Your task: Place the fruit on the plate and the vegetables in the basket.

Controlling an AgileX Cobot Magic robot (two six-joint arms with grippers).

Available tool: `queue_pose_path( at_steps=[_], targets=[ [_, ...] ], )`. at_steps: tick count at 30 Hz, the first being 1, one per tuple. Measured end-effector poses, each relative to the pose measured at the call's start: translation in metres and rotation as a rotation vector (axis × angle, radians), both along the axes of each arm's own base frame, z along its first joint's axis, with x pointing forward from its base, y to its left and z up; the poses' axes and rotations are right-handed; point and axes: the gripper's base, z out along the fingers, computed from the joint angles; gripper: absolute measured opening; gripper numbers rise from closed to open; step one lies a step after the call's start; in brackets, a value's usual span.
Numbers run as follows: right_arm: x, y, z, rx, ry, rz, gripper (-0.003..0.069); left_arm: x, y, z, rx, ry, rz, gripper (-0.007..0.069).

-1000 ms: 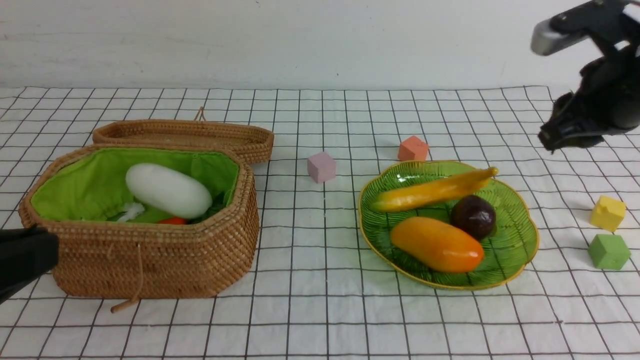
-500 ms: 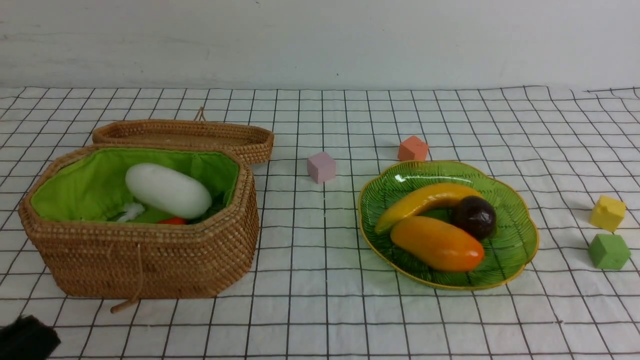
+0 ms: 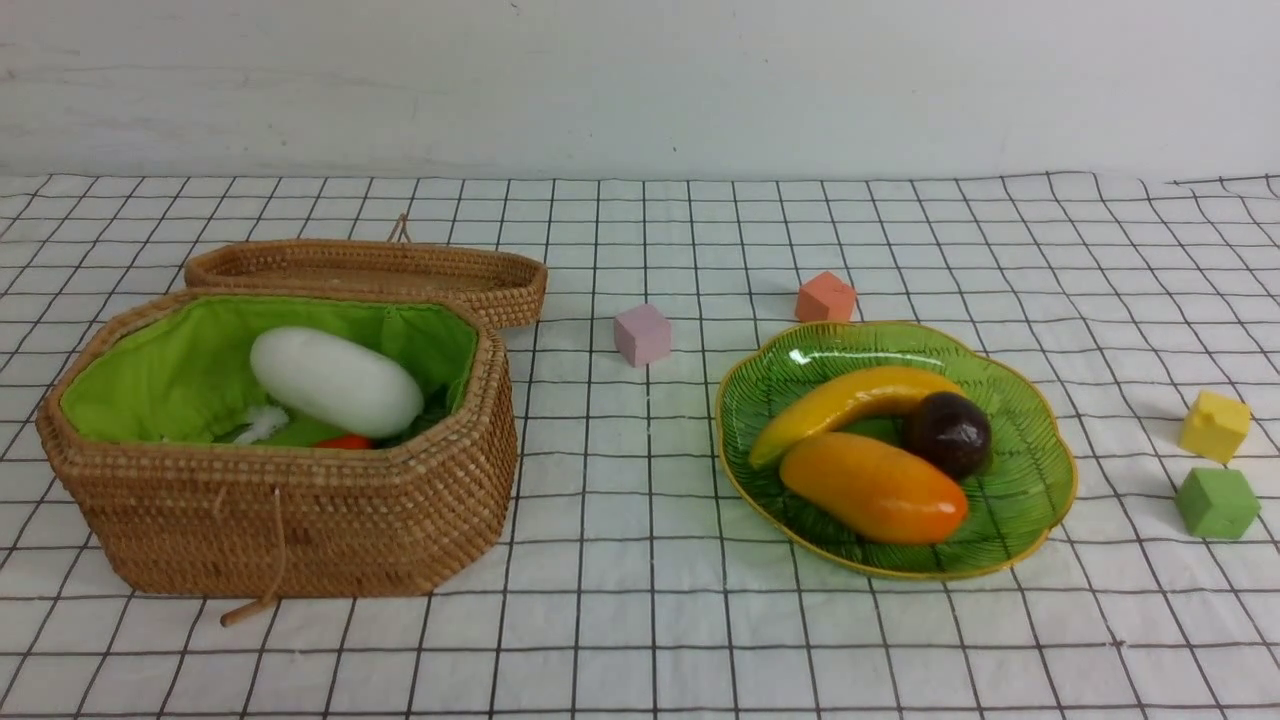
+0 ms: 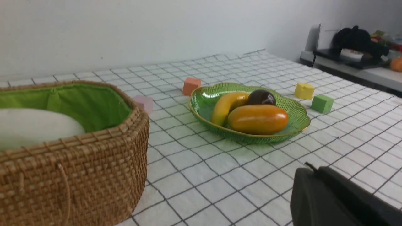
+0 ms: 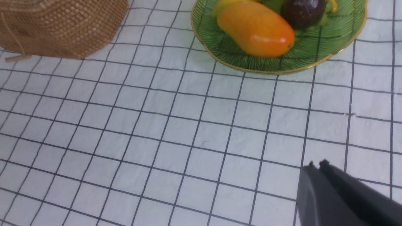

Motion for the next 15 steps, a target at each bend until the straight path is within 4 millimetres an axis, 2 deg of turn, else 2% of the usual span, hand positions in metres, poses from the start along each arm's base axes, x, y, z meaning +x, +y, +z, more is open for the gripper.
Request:
queue_pose_path(
  at_steps=[9, 15],
  targets=[
    [-0.006, 0.000, -0.001, -0.003, -0.006, 0.004, 0.0021, 0.000, 0.001, -0.008, 0.056, 0.069, 0.014, -0.0013],
    [-0.005, -0.009, -0.013, -0.058, -0.143, -0.074, 0.0000, 0.000, 0.002, -0.010, 0.069, 0.084, 0.017, -0.0013]
  ],
)
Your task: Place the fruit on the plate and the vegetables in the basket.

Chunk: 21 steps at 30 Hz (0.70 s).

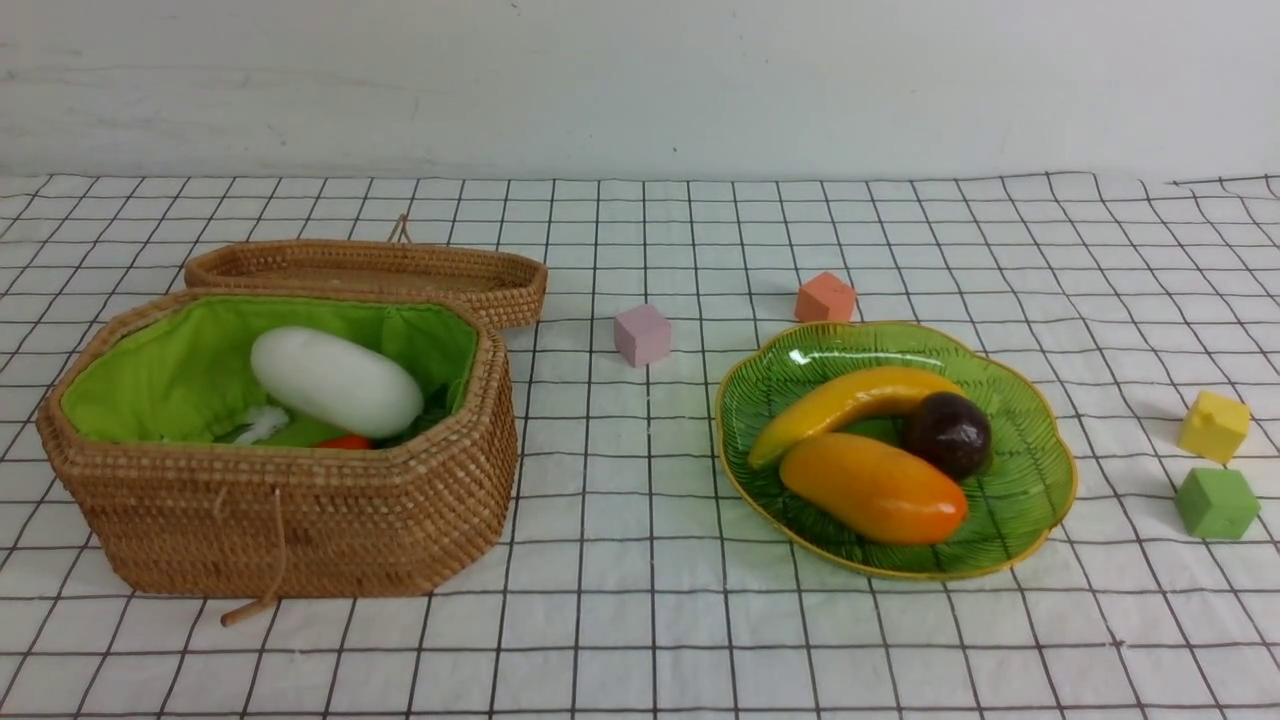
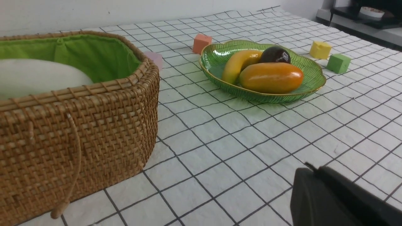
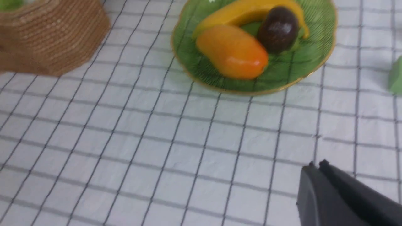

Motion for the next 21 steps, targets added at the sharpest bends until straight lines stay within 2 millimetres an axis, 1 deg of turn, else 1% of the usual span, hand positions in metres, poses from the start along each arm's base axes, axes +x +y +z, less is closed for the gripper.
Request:
queue_pose_path(
  at_steps=[2, 5, 6, 7, 8, 9, 10, 11, 12, 16, 21],
  targets=[
    [0.003, -0.007, -0.027, -0.020, -0.151, -0.071, -0.0008, 0.000, 0.000, 0.000, 0.003, 0.003, 0.001, -0.0013],
    [0.003, -0.013, -0.065, -0.052, -0.266, -0.129, -0.0008, 0.000, 0.000, 0.000, 0.004, 0.004, 0.001, -0.0013],
    [0.004, -0.014, -0.076, -0.053, -0.260, -0.138, -0.0008, 0.000, 0.000, 0.000, 0.004, 0.004, 0.001, -0.0013],
    [0.002, -0.016, -0.097, -0.062, -0.277, -0.163, -0.0008, 0.000, 0.000, 0.000, 0.004, 0.004, 0.001, -0.0013],
    [0.000, -0.018, -0.110, -0.056, -0.286, -0.181, -0.0008, 0.000, 0.000, 0.000, 0.004, 0.004, 0.001, -0.0013],
    [0.000, -0.018, -0.115, -0.053, -0.281, -0.188, -0.0008, 0.000, 0.000, 0.000, 0.004, 0.004, 0.001, -0.0013],
    [-0.001, -0.020, -0.131, -0.041, -0.261, -0.214, -0.0008, 0.000, 0.000, 0.000, 0.004, 0.004, 0.001, -0.0013],
    [-0.002, -0.021, -0.139, -0.024, -0.244, -0.235, -0.0008, 0.000, 0.000, 0.000, 0.004, 0.004, 0.001, -0.0012],
    [-0.003, -0.023, -0.146, -0.013, -0.219, -0.256, -0.0008, 0.000, 0.000, 0.000, 0.004, 0.004, 0.001, -0.0012],
    [-0.003, -0.026, -0.146, 0.009, -0.218, -0.307, -0.0008, 0.000, 0.000, -0.001, 0.003, 0.004, 0.001, -0.0011],
    [-0.003, -0.027, -0.146, 0.016, -0.216, -0.318, -0.0008, 0.000, 0.000, -0.001, 0.003, 0.005, 0.001, -0.0005]
  ],
)
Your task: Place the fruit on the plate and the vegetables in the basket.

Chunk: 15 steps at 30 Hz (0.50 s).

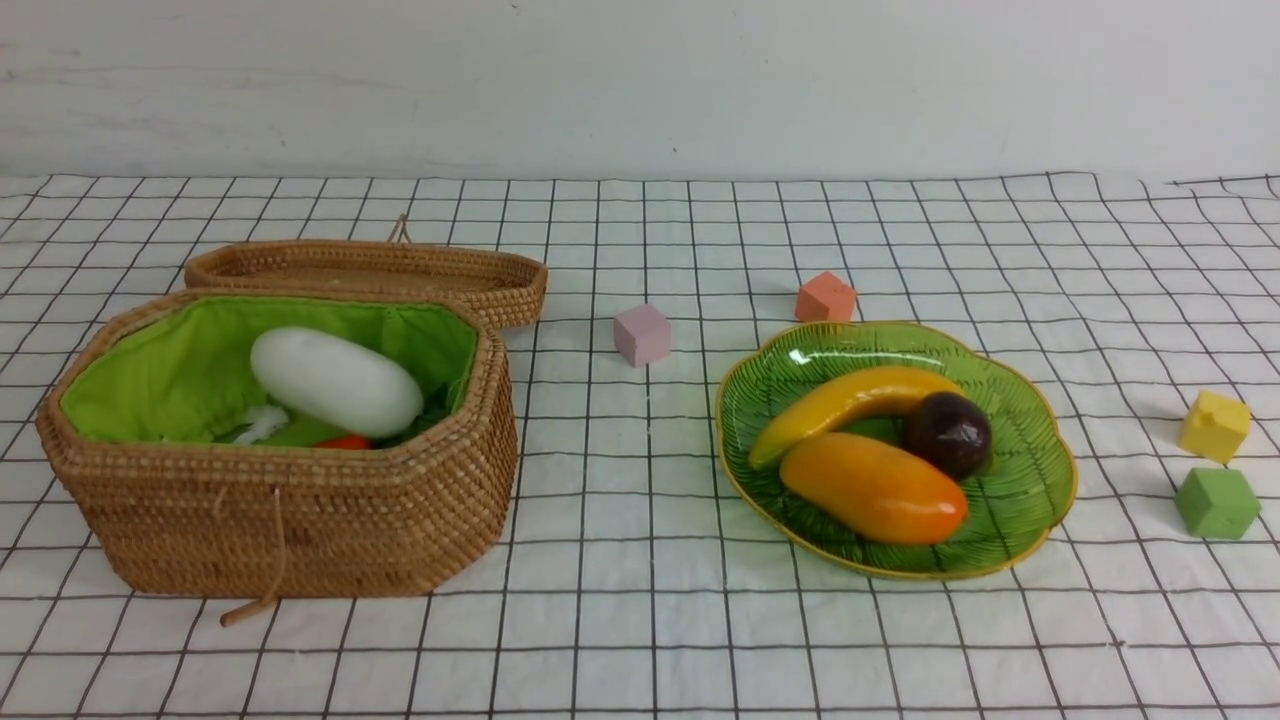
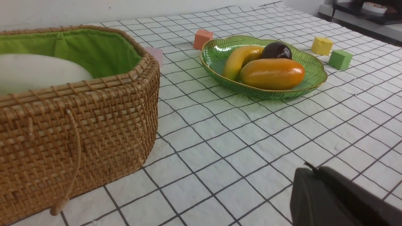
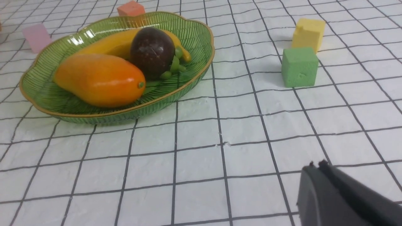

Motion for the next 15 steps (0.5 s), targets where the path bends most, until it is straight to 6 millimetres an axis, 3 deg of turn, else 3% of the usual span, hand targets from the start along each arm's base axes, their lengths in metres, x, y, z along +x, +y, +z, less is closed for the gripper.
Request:
queue_pose_path(
  at_steps=[15],
  targets=[
    [0.0000, 0.0000, 0.0000, 0.006, 0.000, -0.002, -0.0005, 0.0000, 0.0000, 0.0000, 0.000, 0.000, 0.000, 0.0004]
  ],
)
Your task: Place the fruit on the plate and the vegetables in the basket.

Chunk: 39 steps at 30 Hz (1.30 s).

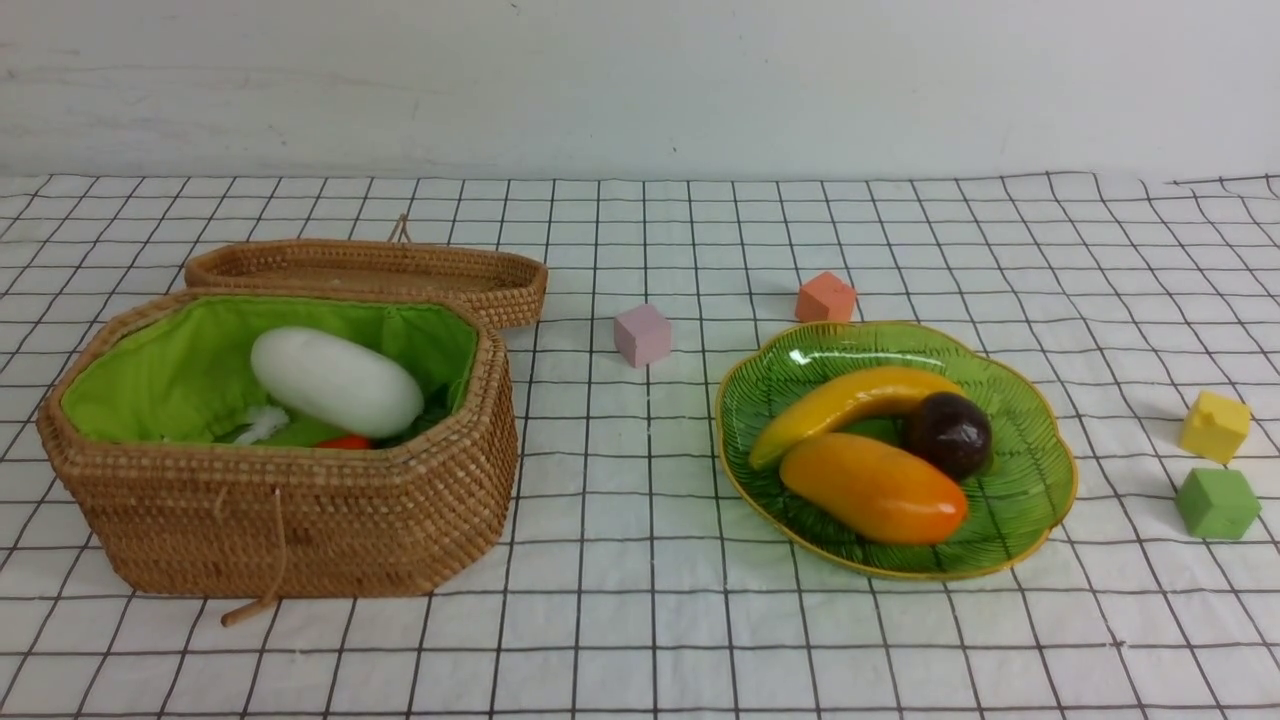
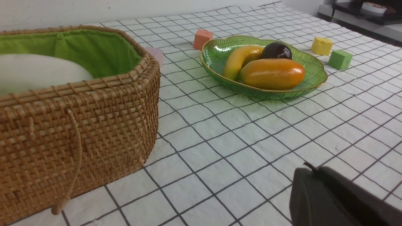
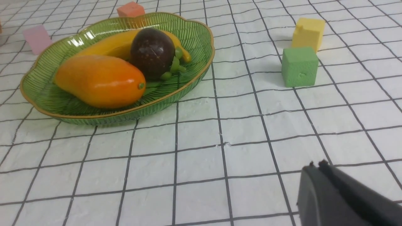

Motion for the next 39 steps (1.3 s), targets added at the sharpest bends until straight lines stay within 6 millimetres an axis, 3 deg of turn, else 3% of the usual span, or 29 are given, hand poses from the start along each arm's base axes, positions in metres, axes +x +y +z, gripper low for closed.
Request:
queue_pose_path(
  at_steps=[10, 13, 18, 22, 25, 28, 39],
  targets=[
    [0.000, 0.000, 0.000, 0.002, 0.000, -0.001, 0.0003, 0.000, 0.000, 0.000, 0.007, -0.007, 0.001, 0.0012],
    [0.000, 0.000, 0.000, 0.002, 0.000, -0.001, 0.0003, 0.003, 0.004, 0.003, 0.004, -0.041, 0.073, 0.0005],
    [0.000, 0.000, 0.000, 0.002, 0.000, -0.001, 0.0009, 0.004, 0.017, 0.007, -0.135, -0.043, 0.346, -0.0013],
    [0.000, 0.000, 0.000, 0.003, 0.000, -0.001, 0.0012, 0.006, 0.023, -0.003, -0.139, 0.001, 0.483, -0.0013],
    [0.000, 0.000, 0.000, 0.003, 0.000, -0.001, 0.0016, 0.009, 0.027, -0.030, -0.121, 0.105, 0.572, -0.0013],
    [0.000, 0.000, 0.000, 0.003, 0.000, -0.001, 0.0018, 0.007, 0.027, -0.041, -0.129, 0.210, 0.588, -0.0013],
    [0.000, 0.000, 0.000, 0.003, 0.000, -0.001, 0.0029, 0.007, 0.026, -0.043, -0.161, 0.246, 0.591, -0.0013]
  ],
)
